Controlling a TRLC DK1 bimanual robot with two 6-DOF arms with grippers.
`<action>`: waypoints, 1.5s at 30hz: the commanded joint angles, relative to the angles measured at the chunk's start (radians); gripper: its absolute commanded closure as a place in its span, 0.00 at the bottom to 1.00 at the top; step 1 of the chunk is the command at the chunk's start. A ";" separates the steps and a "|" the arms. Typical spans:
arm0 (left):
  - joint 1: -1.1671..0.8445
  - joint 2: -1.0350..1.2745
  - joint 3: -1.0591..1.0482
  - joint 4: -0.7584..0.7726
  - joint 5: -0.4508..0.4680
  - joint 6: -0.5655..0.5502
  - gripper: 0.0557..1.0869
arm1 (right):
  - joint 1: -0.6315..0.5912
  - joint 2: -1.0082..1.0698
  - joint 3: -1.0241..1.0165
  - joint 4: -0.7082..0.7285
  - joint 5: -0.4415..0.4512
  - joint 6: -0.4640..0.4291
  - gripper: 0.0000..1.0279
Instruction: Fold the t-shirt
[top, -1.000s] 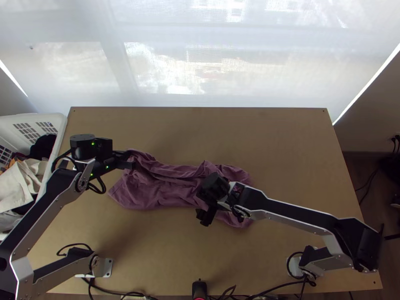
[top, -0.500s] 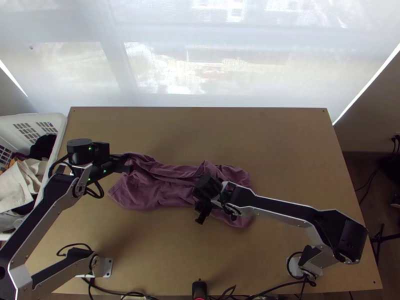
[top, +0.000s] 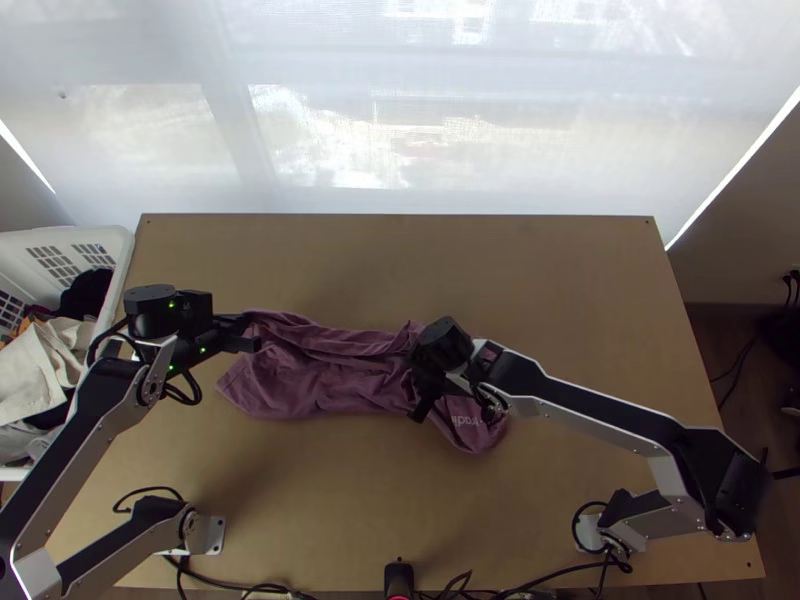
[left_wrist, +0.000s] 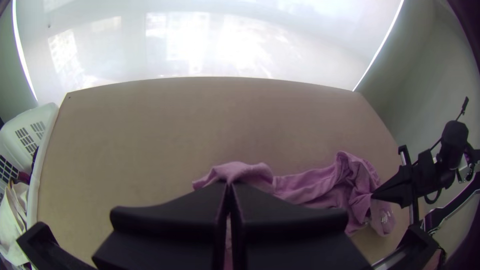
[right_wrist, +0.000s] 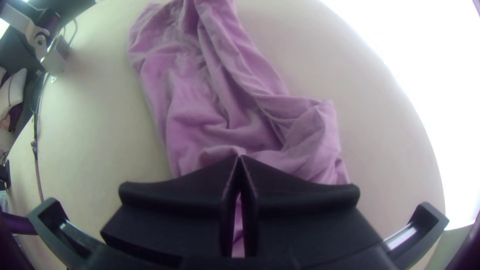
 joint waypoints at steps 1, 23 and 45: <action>0.006 -0.044 0.009 -0.026 -0.008 -0.004 0.97 | -0.094 -0.109 0.043 -0.082 0.001 -0.024 0.98; 0.099 -0.169 0.276 -0.239 -0.043 0.052 0.97 | -0.512 -0.430 0.114 -0.248 0.000 -0.049 0.98; 0.047 -0.242 0.217 -0.305 -0.043 0.066 0.97 | -0.388 -0.501 -0.407 -0.091 -0.002 -0.027 0.22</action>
